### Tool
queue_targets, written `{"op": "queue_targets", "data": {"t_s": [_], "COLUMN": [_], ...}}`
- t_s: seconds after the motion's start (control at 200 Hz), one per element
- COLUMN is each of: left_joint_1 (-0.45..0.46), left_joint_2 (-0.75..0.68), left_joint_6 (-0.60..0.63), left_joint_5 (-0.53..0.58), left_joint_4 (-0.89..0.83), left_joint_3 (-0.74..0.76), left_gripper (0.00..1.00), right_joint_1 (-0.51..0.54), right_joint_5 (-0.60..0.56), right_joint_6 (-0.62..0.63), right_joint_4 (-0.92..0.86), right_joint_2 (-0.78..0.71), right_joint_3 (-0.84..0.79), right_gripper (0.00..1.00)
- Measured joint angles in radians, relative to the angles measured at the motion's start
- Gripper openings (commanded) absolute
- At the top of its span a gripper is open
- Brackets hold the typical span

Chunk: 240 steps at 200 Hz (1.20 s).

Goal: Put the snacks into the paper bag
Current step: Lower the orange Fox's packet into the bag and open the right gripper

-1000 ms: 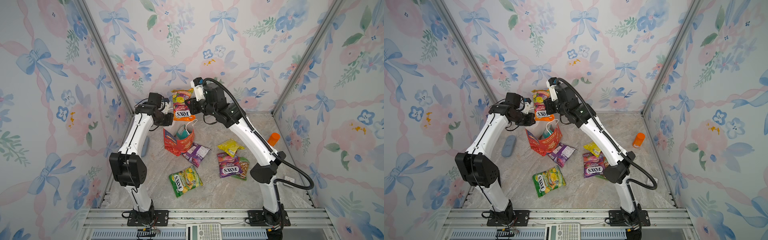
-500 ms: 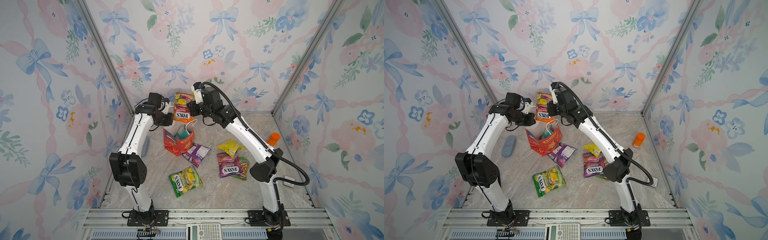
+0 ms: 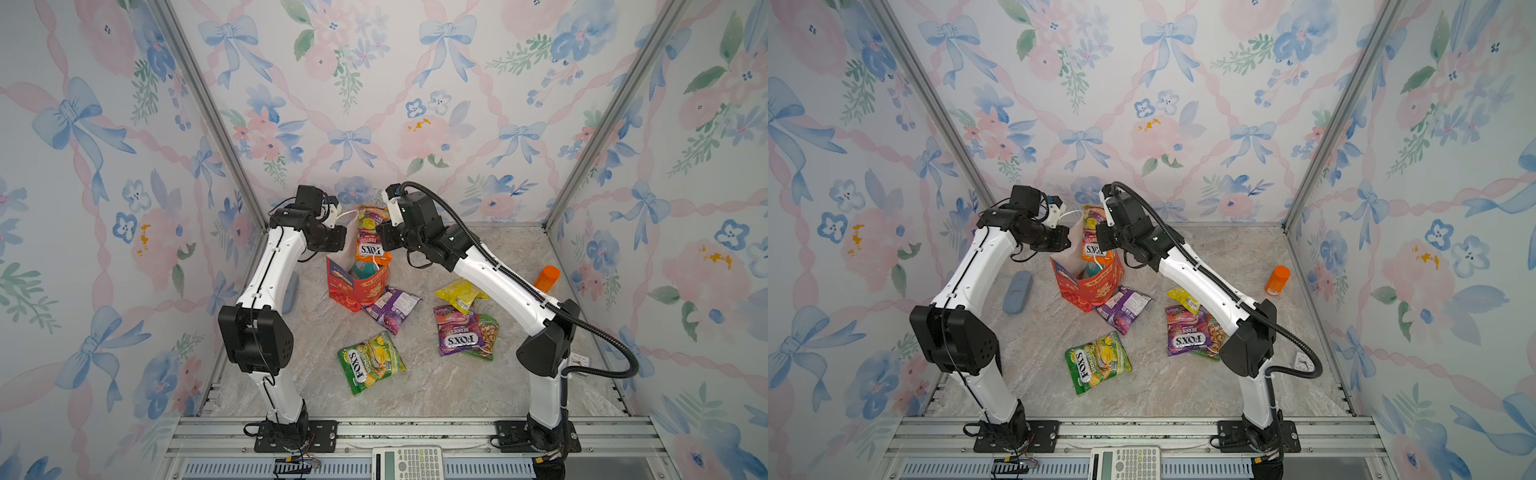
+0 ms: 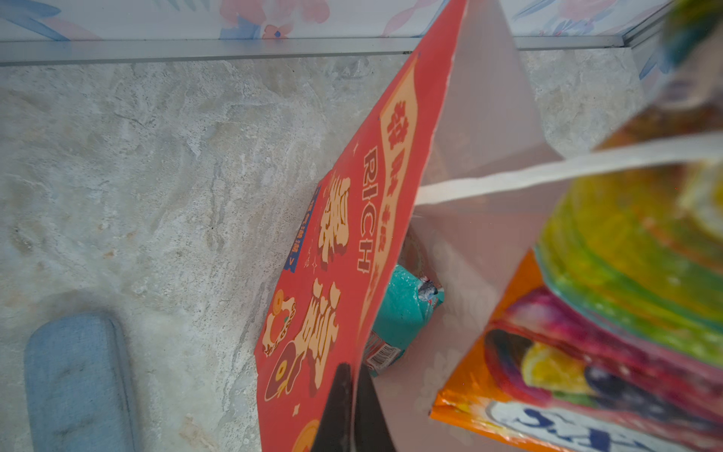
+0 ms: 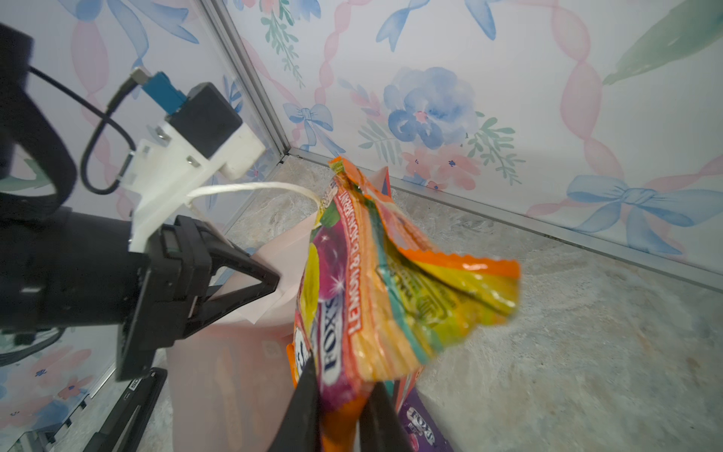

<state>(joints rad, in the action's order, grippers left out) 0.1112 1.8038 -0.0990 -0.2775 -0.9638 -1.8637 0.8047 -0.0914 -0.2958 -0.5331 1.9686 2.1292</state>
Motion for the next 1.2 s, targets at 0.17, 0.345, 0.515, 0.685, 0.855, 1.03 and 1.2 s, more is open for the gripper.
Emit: {"op": "queue_targets", "data": {"t_s": [0.17, 0.345, 0.515, 0.685, 0.855, 1.03, 1.2], "left_joint_1": [-0.001, -0.001, -0.001, -0.001, -0.001, -0.003, -0.004], "left_joint_2": [0.0, 0.0, 0.0, 0.0, 0.0, 0.0, 0.0], "left_joint_6": [0.0, 0.0, 0.0, 0.0, 0.0, 0.0, 0.0], "left_joint_5": [0.0, 0.0, 0.0, 0.0, 0.0, 0.0, 0.0], "left_joint_4": [0.0, 0.0, 0.0, 0.0, 0.0, 0.001, 0.005], "left_joint_3": [0.0, 0.0, 0.0, 0.0, 0.0, 0.0, 0.0], "left_gripper": [0.0, 0.0, 0.0, 0.0, 0.0, 0.0, 0.0], "right_joint_1": [0.021, 0.023, 0.023, 0.023, 0.023, 0.023, 0.023], "right_joint_5": [0.002, 0.019, 0.037, 0.055, 0.061, 0.068, 0.068], "right_joint_6": [-0.038, -0.096, -0.138, -0.167, -0.178, -0.195, -0.203], "right_joint_4": [0.063, 0.085, 0.112, 0.124, 0.13, 0.126, 0.128], "right_joint_2": [-0.031, -0.029, -0.023, -0.009, 0.034, 0.064, 0.064], "right_joint_3": [-0.054, -0.091, -0.091, -0.091, -0.077, -0.074, -0.079], "right_gripper": [0.01, 0.01, 0.01, 0.01, 0.01, 0.01, 0.12]}}
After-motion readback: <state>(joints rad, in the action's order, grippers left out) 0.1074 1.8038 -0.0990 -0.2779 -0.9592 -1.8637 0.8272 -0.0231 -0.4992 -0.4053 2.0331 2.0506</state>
